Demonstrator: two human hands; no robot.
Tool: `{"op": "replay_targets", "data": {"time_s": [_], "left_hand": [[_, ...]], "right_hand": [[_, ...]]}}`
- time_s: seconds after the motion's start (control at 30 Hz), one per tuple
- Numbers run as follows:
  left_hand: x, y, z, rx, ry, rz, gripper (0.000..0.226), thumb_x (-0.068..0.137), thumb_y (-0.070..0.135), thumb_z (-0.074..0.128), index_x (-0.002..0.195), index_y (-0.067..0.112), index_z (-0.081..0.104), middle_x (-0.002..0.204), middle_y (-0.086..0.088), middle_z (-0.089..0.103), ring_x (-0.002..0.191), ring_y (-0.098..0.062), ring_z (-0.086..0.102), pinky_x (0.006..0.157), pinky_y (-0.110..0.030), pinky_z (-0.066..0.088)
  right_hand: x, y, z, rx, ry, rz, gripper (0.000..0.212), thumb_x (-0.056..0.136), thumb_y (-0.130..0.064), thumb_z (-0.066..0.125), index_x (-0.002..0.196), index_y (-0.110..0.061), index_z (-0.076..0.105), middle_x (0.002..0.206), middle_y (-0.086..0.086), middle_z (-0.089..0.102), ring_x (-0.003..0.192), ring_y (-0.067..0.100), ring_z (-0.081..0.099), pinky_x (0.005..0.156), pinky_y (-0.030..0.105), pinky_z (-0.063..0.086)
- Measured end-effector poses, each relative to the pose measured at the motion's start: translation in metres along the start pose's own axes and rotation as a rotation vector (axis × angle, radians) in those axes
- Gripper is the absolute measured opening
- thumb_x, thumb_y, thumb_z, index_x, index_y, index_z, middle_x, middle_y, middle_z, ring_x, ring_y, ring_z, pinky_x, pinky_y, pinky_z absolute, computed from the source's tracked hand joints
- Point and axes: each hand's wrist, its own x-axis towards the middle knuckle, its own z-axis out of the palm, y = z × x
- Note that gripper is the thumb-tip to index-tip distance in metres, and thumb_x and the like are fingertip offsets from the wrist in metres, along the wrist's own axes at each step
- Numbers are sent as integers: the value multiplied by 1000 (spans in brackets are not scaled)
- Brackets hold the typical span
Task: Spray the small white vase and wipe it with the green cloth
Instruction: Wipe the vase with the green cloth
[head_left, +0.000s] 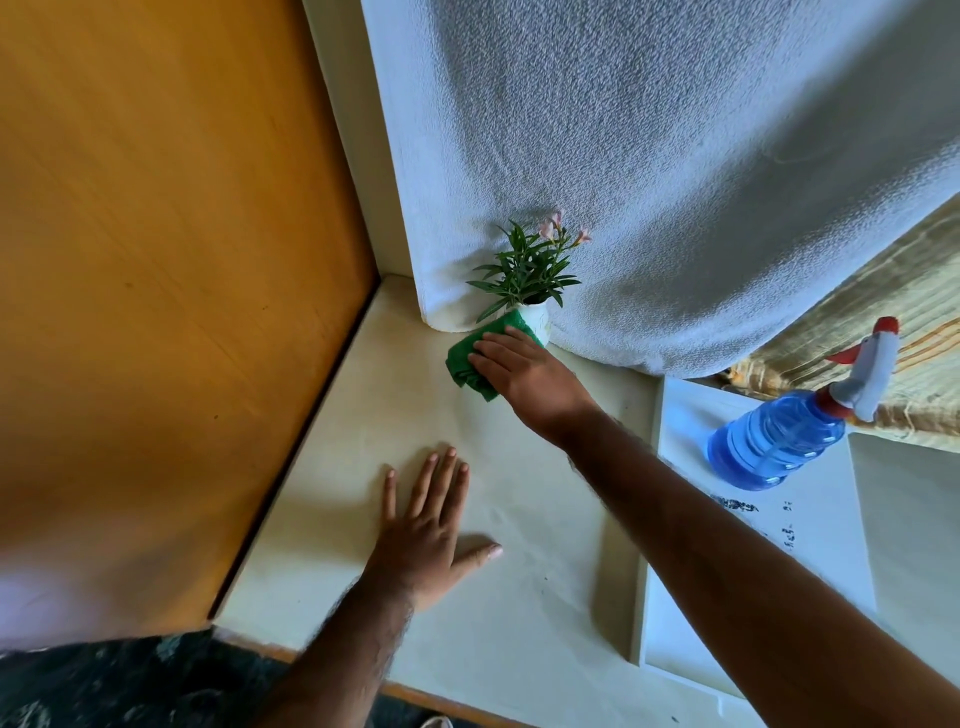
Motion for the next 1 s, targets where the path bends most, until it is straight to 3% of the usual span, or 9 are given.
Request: {"op": "replay_targets", "data": {"time_s": [0.33, 0.47, 0.6, 0.83, 1.0], "left_hand": [[0, 0, 1, 0, 2, -9, 104, 83, 86, 22, 156, 15, 1, 166, -5, -3, 152, -22, -4, 115, -69, 3], [-1, 1, 2, -2, 5, -8, 104, 83, 86, 23, 156, 15, 3, 166, -6, -1, 152, -24, -2, 115, -69, 5], [-1, 0, 2, -20, 10, -6, 104, 84, 86, 26, 156, 14, 6, 166, -6, 4, 152, -25, 3, 114, -70, 8], [0, 1, 0, -4, 2, -7, 104, 83, 87, 21, 156, 16, -1, 166, -4, -5, 151, -22, -6, 115, -68, 3], [-1, 1, 0, -6, -11, -10, 104, 83, 87, 19, 156, 17, -3, 166, -4, -8, 151, -22, -8, 115, -68, 2]], "right_hand": [[-31, -2, 28, 137, -73, 112, 55, 86, -6, 28, 118, 7, 72, 120, 26, 70, 114, 45, 66, 101, 62, 46], [-36, -6, 17, 156, 116, 193, 52, 89, -2, 32, 126, 3, 69, 128, 21, 68, 122, 39, 61, 109, 49, 45], [-27, 3, 3, 125, 276, 237, 47, 93, 0, 35, 126, 5, 68, 130, 21, 67, 125, 37, 58, 112, 51, 40], [-37, 19, 21, 143, 110, 331, 58, 83, -2, 30, 128, 3, 67, 132, 22, 66, 126, 40, 59, 111, 53, 41], [-44, 10, 21, 140, 112, 358, 61, 81, -3, 28, 126, 4, 68, 129, 21, 68, 122, 40, 62, 106, 54, 48]]}}
